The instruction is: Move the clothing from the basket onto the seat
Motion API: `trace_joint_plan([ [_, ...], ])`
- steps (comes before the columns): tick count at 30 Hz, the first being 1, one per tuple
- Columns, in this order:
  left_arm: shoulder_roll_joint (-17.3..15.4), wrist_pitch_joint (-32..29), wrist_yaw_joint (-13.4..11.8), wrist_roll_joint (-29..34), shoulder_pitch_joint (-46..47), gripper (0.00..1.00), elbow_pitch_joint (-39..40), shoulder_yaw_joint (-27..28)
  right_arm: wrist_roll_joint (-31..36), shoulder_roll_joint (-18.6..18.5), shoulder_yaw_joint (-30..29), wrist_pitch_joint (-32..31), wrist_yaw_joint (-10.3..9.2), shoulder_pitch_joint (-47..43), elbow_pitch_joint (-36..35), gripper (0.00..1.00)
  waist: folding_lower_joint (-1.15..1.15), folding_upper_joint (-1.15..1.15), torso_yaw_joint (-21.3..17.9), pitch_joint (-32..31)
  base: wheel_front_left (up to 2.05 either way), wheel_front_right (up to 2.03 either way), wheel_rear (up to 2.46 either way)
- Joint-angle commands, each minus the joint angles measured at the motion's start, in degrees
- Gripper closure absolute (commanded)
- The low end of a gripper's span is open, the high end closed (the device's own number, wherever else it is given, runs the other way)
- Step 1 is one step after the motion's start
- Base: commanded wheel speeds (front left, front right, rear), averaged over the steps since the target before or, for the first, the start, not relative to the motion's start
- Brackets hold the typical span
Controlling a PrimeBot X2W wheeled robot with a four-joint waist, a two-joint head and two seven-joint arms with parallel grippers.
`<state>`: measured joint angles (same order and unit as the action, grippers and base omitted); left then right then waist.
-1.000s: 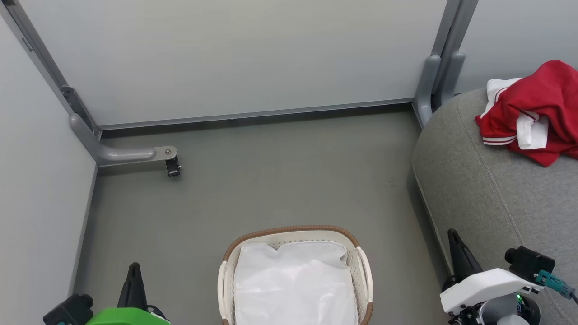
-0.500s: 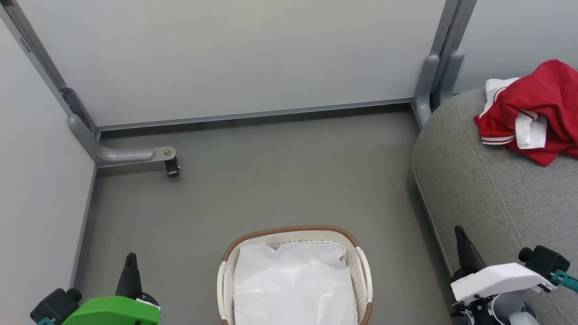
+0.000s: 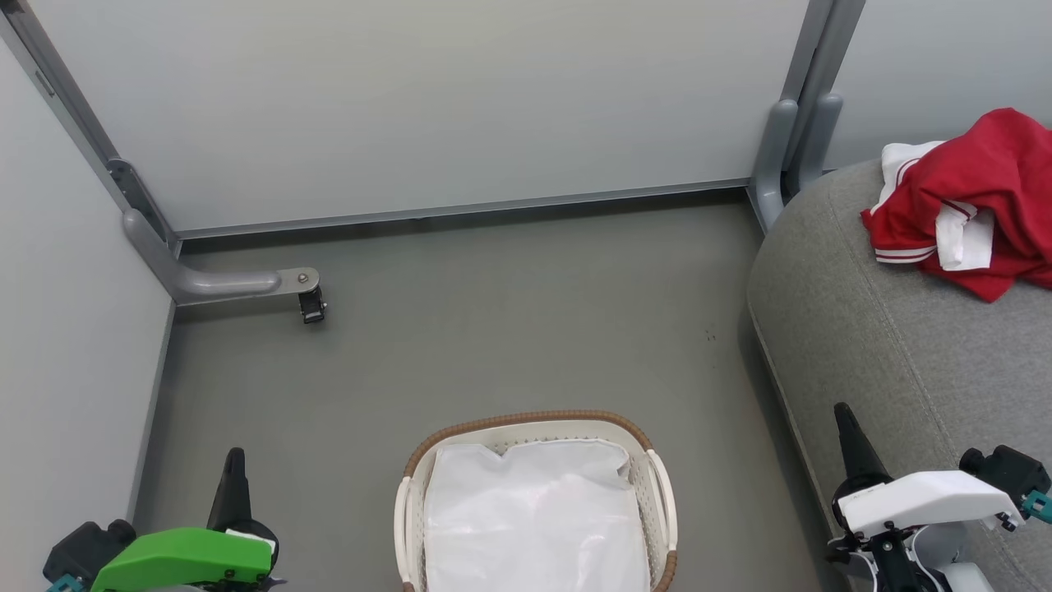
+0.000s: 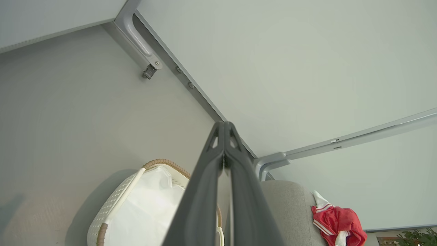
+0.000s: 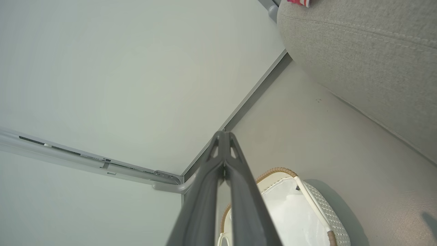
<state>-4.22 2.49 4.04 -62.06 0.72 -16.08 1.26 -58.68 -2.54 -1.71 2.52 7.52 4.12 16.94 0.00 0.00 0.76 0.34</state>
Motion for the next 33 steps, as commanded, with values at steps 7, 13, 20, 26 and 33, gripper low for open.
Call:
trace_joint_plan([
  [7, 0.24, -1.38, 0.76, -4.82, 2.21, 1.00, 0.93, 1.02, -5.27, -0.37, -0.94, -1.38, -0.02, 1.36, -1.15, 1.00, 0.00, 0.00, -0.08, -0.02, 0.00, 0.00, 0.00],
  [13, 0.37, -2.31, 1.12, -7.86, 2.70, 1.00, 1.07, 1.58, -8.66, -0.39, -1.41, -2.26, -0.03, 1.52, -1.41, 1.00, 0.00, 0.00, -0.14, -0.03, 0.00, 0.00, 0.00],
  [20, 0.53, -3.35, 1.54, -11.26, 3.20, 1.00, 1.22, 2.11, -12.44, -0.42, -1.96, -3.33, -0.03, 1.66, -1.67, 1.00, 0.00, 0.00, -0.22, -0.05, 0.00, 0.00, 0.00],
  [26, 0.61, -4.13, 1.78, -13.94, 3.57, 1.00, 1.37, 2.60, -15.46, -0.44, -2.39, -4.15, -0.03, 1.74, -1.86, 1.00, 0.00, 0.00, -0.28, -0.06, 0.00, 0.00, 0.00],
  [33, 0.72, -5.02, 2.10, -16.84, 4.09, 1.00, 1.53, 3.16, -18.76, -0.46, -2.82, -5.10, -0.03, 1.75, -2.08, 1.00, 0.00, 0.00, -0.35, -0.08, 0.00, 0.00, 0.00],
])
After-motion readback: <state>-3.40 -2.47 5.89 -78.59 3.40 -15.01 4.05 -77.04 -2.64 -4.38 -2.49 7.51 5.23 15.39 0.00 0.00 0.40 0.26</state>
